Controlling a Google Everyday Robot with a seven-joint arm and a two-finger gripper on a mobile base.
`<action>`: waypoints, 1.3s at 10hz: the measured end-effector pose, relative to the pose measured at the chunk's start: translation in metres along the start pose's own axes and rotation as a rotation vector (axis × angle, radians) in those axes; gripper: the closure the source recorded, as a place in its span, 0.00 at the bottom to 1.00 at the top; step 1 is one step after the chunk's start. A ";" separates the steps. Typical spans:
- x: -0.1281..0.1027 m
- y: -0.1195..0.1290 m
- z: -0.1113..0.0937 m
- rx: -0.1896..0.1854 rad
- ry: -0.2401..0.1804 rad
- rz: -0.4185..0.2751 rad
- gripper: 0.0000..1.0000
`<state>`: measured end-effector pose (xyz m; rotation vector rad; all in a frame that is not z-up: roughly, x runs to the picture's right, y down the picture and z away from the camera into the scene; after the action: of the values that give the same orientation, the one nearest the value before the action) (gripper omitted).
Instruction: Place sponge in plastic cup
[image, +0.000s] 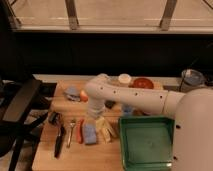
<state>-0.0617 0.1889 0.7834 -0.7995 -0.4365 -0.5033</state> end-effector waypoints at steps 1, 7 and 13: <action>0.002 -0.002 0.005 -0.006 -0.018 0.009 0.35; -0.007 0.003 0.054 -0.099 -0.099 0.014 0.38; -0.012 0.006 0.059 -0.111 -0.103 0.002 0.94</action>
<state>-0.0784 0.2405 0.8099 -0.9357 -0.5058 -0.4896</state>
